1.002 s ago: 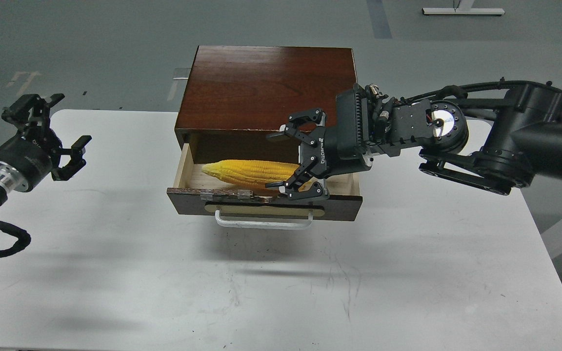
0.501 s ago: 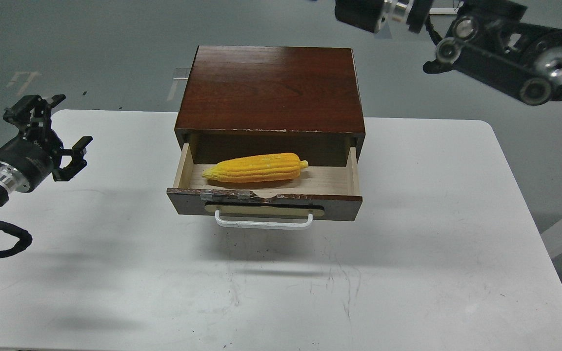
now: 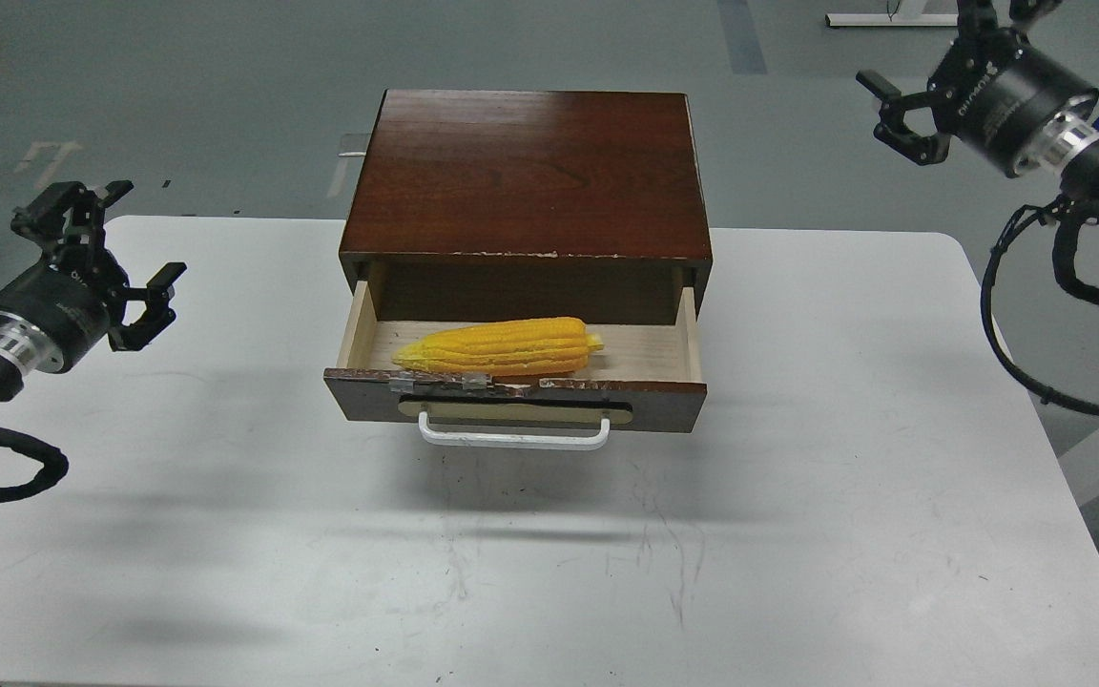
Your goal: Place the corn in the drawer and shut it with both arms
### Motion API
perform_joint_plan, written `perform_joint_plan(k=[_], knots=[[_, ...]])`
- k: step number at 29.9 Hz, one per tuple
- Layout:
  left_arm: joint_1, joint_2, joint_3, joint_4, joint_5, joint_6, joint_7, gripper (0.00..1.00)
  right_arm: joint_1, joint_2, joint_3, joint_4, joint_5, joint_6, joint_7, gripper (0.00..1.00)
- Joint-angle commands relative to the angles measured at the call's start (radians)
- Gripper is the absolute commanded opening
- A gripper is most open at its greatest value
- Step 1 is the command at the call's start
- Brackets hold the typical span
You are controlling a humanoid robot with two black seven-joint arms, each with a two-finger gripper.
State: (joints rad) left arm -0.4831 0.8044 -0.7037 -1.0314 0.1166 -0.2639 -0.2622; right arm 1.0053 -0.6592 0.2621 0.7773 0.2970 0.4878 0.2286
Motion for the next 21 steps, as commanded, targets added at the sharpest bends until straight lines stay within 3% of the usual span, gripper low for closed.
perform_joint_plan(k=[1,4,6,7,8,9,13,17,21], knots=[[-0.003,-0.001,0.0,-0.001,0.0,0.0,-0.003,0.98,-0.091,0.001,0.038,0.003,0.04,0.001,0.002,0.99],[-0.003,-0.001,-0.002,-0.006,0.001,0.0,-0.018,0.98,-0.126,0.004,0.052,0.005,0.036,0.001,0.002,0.99],[-0.005,0.001,-0.01,-0.012,0.006,0.0,-0.058,0.98,-0.128,0.003,0.052,0.003,0.034,0.001,0.003,0.99],[-0.005,0.004,-0.016,-0.022,0.009,0.002,-0.09,0.98,-0.126,0.003,0.052,0.003,0.034,0.001,0.003,0.99],[-0.006,0.016,-0.032,-0.068,0.015,0.015,-0.177,0.98,-0.128,0.0,0.051,0.003,0.031,0.001,0.003,0.99],[-0.008,0.025,-0.037,-0.097,0.026,0.032,-0.225,0.98,-0.128,-0.002,0.051,0.005,0.031,0.001,0.003,0.99],[-0.09,0.11,-0.034,-0.286,0.352,0.196,-0.227,0.98,-0.129,-0.004,0.04,0.005,0.028,0.001,0.003,0.99],[-0.204,0.119,-0.03,-0.312,0.93,0.49,-0.227,0.98,-0.142,-0.005,0.034,0.007,0.027,0.001,0.005,0.99],[-0.235,0.139,-0.034,-0.322,1.199,0.534,-0.227,0.98,-0.154,-0.025,0.028,0.007,0.025,0.001,0.005,0.99]])
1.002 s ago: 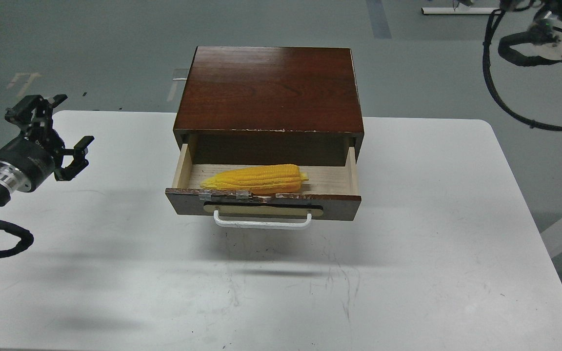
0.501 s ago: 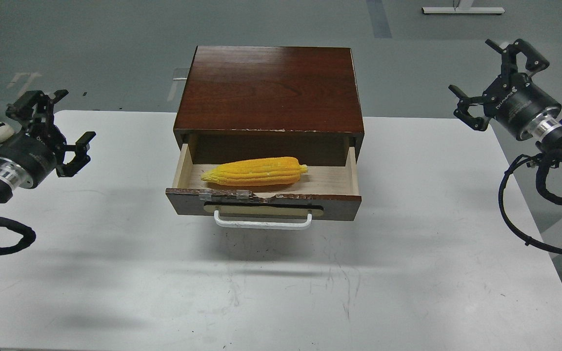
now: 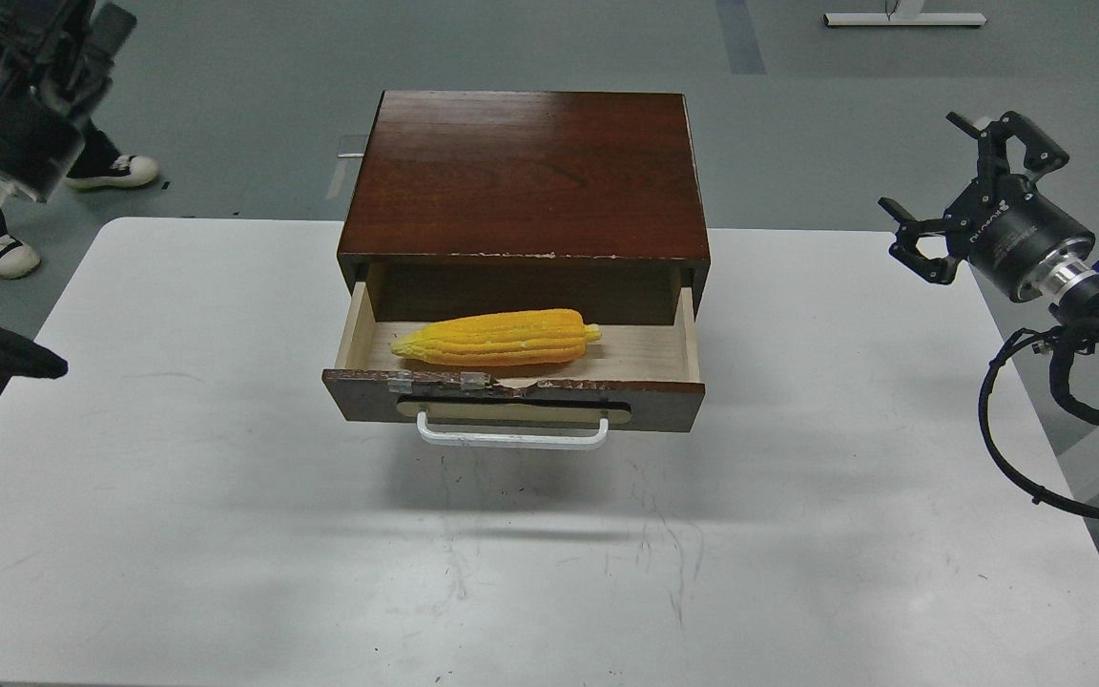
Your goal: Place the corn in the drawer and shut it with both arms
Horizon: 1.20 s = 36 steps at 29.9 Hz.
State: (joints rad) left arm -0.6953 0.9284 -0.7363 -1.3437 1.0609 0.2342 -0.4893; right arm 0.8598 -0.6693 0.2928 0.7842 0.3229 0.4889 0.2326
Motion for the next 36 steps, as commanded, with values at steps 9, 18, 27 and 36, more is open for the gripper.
perform_joint_plan(k=[9,18,27,36], knots=[[-0.013,0.06,0.09,-0.371,0.318,-0.253,0.001,0.74,-0.057,-0.019,-0.003,-0.007,-0.041,0.0,0.005,0.99],[-0.01,0.067,0.161,-0.42,0.609,-0.259,0.001,0.0,-0.093,-0.018,-0.004,-0.023,-0.087,0.0,0.005,0.99],[0.008,0.075,0.238,-0.422,0.792,-0.225,0.001,0.0,-0.113,-0.01,-0.006,-0.068,-0.107,0.0,0.004,0.99],[0.05,0.092,0.258,-0.422,0.798,-0.219,0.001,0.0,-0.125,-0.009,-0.007,-0.102,-0.133,0.0,0.004,0.99]])
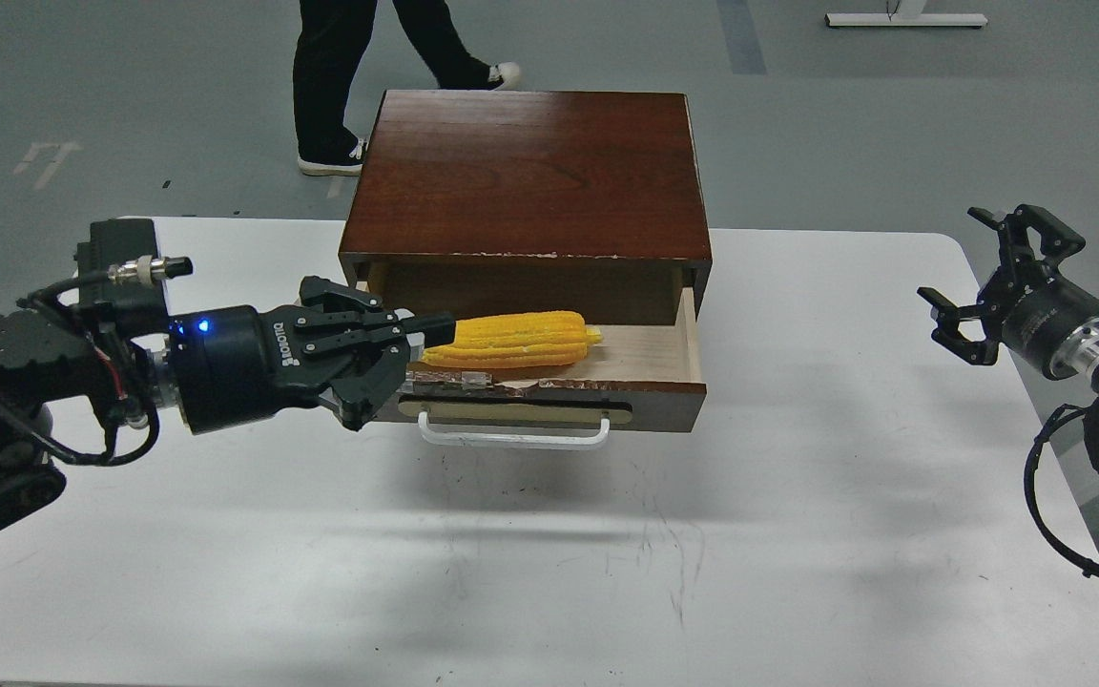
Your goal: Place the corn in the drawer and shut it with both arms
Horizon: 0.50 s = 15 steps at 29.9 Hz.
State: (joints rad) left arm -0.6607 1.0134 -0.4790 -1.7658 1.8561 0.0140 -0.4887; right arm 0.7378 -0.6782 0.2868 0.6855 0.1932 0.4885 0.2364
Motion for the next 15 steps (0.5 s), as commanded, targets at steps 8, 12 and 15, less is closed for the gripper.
perform_joint_plan(k=[8,12,15], knots=[[0.015,0.091,-0.003,0.003,-0.411,0.014,0.0,0.0,-0.008,0.005,-0.001,-0.004,-0.044,0.0,0.0,0.99],[0.036,0.146,0.028,0.0,-0.403,-0.011,0.0,0.0,-0.009,0.012,-0.001,-0.004,-0.047,0.0,0.0,0.99],[0.055,0.152,0.052,0.0,-0.339,0.021,0.0,0.0,-0.009,0.016,-0.001,-0.003,-0.073,0.0,0.0,0.99]])
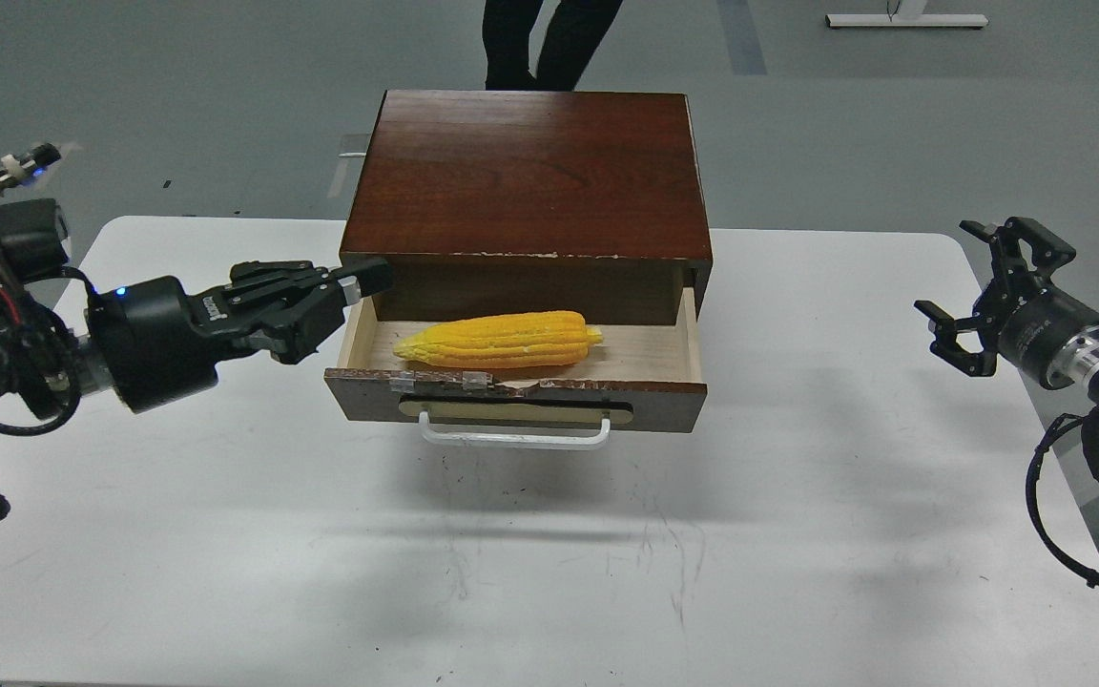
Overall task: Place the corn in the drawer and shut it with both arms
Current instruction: 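Pull the left gripper back and reposition it in front of the drawer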
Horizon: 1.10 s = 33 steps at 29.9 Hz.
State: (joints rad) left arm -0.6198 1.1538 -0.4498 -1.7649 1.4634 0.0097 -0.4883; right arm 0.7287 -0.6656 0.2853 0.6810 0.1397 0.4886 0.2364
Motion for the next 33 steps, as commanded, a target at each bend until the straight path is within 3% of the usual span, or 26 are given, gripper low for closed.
perform_joint_plan(k=[1,11,14,17,20,28,33], knots=[[0.015,0.014,0.028,-0.001,0.087,0.056,0.0,0.0,0.0,0.003,0.0,0.002,-0.025,0.0,0.001,0.99],[0.061,0.084,0.094,-0.001,0.172,0.147,0.0,0.0,-0.018,0.003,0.0,-0.017,-0.026,0.0,0.0,0.99],[0.095,0.086,0.137,-0.001,0.306,0.265,0.0,0.0,-0.022,0.014,0.0,-0.034,-0.026,0.0,0.001,0.99],[0.135,0.077,0.244,0.001,0.467,0.479,0.0,0.0,-0.025,0.024,-0.009,-0.038,-0.031,0.0,0.001,0.99],[0.141,0.055,0.309,0.001,0.535,0.479,0.0,0.0,-0.025,0.029,-0.031,-0.046,-0.034,0.0,0.003,0.99],[0.12,-0.025,0.296,0.005,0.718,0.479,0.0,0.0,-0.029,0.067,-0.035,-0.081,-0.035,0.0,0.004,0.99],[0.058,-0.16,0.258,0.102,0.718,0.479,0.0,0.0,-0.041,0.08,-0.035,-0.084,-0.035,0.0,0.004,0.99]])
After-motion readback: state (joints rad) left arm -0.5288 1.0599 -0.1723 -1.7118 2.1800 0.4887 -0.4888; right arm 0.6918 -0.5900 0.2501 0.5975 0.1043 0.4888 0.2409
